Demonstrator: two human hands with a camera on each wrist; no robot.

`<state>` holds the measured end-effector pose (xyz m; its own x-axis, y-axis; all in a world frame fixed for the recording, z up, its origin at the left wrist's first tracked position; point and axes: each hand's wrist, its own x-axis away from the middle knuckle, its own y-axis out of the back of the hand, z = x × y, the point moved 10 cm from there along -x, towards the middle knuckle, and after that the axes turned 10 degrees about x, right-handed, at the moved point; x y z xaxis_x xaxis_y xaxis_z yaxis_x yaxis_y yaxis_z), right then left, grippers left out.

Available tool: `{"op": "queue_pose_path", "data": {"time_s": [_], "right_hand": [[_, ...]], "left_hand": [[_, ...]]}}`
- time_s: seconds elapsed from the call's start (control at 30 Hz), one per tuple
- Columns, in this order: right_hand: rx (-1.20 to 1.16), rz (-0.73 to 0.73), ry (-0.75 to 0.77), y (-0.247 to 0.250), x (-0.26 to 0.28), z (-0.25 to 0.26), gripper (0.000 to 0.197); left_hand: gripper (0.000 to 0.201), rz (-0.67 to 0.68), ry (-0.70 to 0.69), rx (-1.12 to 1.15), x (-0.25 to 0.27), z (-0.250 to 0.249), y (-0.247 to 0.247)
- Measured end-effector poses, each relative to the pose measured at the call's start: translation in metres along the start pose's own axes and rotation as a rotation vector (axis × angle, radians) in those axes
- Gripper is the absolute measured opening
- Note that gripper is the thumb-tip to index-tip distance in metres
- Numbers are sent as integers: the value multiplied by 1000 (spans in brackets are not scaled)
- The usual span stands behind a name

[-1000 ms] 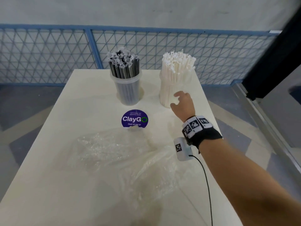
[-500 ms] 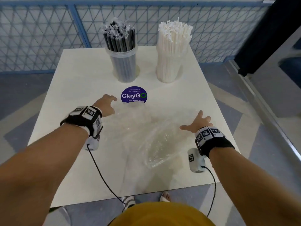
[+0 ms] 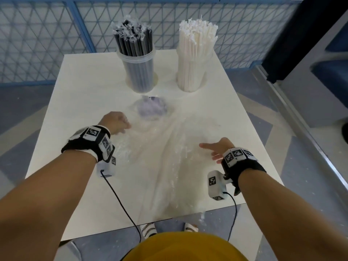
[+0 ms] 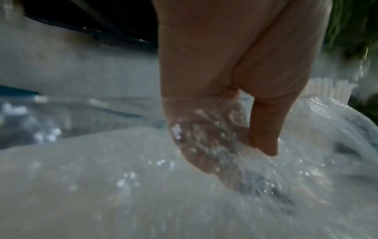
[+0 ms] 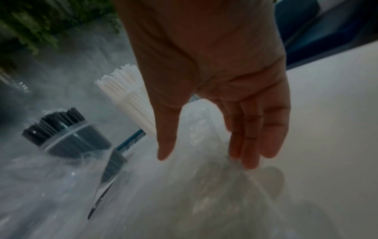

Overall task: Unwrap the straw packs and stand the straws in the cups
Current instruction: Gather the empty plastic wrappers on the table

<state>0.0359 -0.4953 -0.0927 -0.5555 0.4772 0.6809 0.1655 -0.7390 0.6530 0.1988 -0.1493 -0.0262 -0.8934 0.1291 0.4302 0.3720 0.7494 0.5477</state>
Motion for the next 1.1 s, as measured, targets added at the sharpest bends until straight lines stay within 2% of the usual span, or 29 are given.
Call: {"op": "queue_pose_path", "data": {"time_s": [0.07, 0.17, 0.23, 0.3, 0.37, 0.47, 0.53, 0.63, 0.67, 0.7, 0.8, 0.83, 0.9, 0.97, 1.03, 1.07, 1.1], "right_hand": [[-31, 43, 23, -12, 0, 7, 32], [-7, 30, 114, -18, -2, 24, 29], [-103, 27, 160, -20, -1, 30, 25], [-230, 49, 163, -21, -2, 33, 5], [-359, 54, 152, -22, -5, 38, 8], [-509, -31, 214, -8, 3, 55, 6], [-600, -12, 264, -5, 13, 67, 6], [-643, 94, 319, -10, 19, 80, 22], [-607, 101, 342, -10, 18, 81, 24], [-567, 107, 381, -9, 19, 84, 24], [-554, 139, 478, -4, 24, 92, 24], [-597, 143, 487, -1, 24, 94, 21], [-748, 220, 465, 1, 25, 98, 11], [-815, 356, 446, -3, 25, 104, 43], [-640, 462, 480, -10, 29, 112, 74], [-521, 497, 516, -14, 33, 116, 74], [-424, 511, 558, -15, 37, 119, 59]], "left_hand": [[27, 42, -45, 159, 7, -21, 2], [26, 114, -150, 297, 26, -59, -2], [23, 160, -184, 410, 39, -77, -10], [16, 233, -163, 498, 49, -85, -25], [7, 328, -97, 566, 57, -85, -50], [4, 426, 44, 660, 65, -72, -93], [6, 366, 61, 620, 61, -61, -111], [18, 90, -34, 337, 42, -47, -101], [22, 49, -43, 285, 38, -43, -97], [26, 66, -33, 279, 35, -39, -97], [26, 252, 40, 399, 35, -30, -114], [22, 275, 42, 432, 37, -31, -116], [17, 223, -1, 519, 35, -36, -114], [18, 111, -34, 642, 32, -41, -106], [16, 26, -72, 721, 33, -51, -98], [22, 6, -97, 738, 33, -57, -96], [32, 9, -128, 765, 38, -66, -95]]}}
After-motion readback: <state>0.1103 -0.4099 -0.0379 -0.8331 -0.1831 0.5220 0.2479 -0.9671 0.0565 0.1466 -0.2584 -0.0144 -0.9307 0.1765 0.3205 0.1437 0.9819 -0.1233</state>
